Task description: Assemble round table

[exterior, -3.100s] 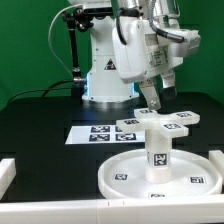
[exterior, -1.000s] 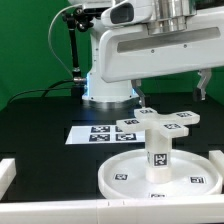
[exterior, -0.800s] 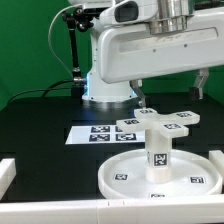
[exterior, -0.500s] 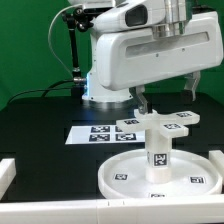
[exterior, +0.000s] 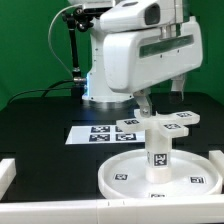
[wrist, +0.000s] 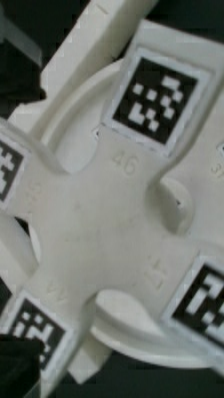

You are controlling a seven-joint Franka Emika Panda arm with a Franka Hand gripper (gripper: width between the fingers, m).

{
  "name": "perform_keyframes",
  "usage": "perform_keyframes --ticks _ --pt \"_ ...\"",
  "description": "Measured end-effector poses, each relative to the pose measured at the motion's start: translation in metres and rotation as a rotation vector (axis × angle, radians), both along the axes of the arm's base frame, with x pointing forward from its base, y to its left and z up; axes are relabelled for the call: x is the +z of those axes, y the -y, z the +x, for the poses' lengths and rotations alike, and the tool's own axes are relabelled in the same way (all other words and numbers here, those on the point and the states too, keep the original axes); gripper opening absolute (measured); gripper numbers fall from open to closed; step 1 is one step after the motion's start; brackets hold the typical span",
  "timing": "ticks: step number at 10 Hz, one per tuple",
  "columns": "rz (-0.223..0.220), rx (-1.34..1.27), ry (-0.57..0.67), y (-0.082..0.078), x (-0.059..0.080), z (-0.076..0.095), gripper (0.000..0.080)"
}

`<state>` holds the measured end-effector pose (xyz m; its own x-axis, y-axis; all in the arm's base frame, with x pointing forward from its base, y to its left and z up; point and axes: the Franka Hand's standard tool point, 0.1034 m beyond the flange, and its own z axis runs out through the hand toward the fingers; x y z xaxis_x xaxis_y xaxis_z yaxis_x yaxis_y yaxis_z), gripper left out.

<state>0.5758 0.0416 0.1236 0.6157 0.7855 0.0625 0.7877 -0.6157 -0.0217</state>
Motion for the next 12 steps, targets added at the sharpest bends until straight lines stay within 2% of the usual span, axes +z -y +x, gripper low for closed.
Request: perform_keyframes --ticks 2,8,12 --pt "-0.004 0.102 0.001 0.002 -0.003 -0.001 0.0649" --pt "-0.011 0.102 -0.006 0.006 -0.018 -0.013 0.0649" --pt "-0.017 0.096 -0.007 0.005 -0.021 -0.009 0.0649"
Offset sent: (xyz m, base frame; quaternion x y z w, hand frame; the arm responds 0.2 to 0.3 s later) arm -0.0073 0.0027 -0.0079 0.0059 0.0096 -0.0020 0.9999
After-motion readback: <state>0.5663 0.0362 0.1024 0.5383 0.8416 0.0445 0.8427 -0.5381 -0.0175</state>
